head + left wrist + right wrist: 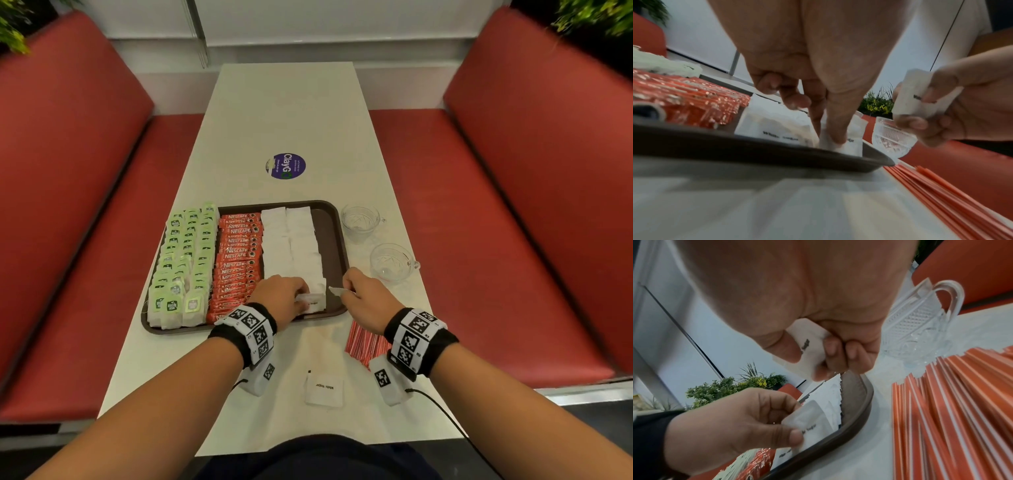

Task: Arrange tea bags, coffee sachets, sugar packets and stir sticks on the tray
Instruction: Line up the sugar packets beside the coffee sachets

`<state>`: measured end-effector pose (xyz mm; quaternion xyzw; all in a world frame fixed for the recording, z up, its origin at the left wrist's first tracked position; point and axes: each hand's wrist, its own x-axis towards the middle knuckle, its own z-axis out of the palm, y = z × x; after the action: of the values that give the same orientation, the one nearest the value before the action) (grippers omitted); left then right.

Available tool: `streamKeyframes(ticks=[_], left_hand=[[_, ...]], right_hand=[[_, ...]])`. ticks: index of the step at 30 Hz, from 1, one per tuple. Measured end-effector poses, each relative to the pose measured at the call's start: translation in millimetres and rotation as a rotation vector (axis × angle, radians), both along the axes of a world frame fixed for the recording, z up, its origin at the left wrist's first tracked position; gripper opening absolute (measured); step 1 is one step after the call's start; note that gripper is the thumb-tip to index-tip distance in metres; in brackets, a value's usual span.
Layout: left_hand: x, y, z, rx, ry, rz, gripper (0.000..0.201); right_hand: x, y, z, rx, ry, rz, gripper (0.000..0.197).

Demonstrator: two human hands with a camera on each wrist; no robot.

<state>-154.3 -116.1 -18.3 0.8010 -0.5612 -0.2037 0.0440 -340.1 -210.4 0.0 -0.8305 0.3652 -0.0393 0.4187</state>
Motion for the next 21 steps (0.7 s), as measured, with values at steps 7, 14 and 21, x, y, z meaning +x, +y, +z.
streamKeyframes(ticks=[7, 14, 21], left_hand=[[-2.3, -10.1, -11.1, -0.039, -0.129, 0.018, 0.039], [-5.4, -14.5, -12.2, 0.014, -0.187, -0.185, 0.025], [-2.8, -20.6, -11.1, 0.012, -0.213, -0.150, 0.026]], right_hand=[[-1.8, -5.4, -4.5, -0.074, 0.018, 0.017, 0.004], [-0.5, -10.6, -10.2, -0.071, 0.029, 0.010, 0.009], [-0.6, -11.9, -13.3, -0.067, 0.043, 0.044, 0.015]])
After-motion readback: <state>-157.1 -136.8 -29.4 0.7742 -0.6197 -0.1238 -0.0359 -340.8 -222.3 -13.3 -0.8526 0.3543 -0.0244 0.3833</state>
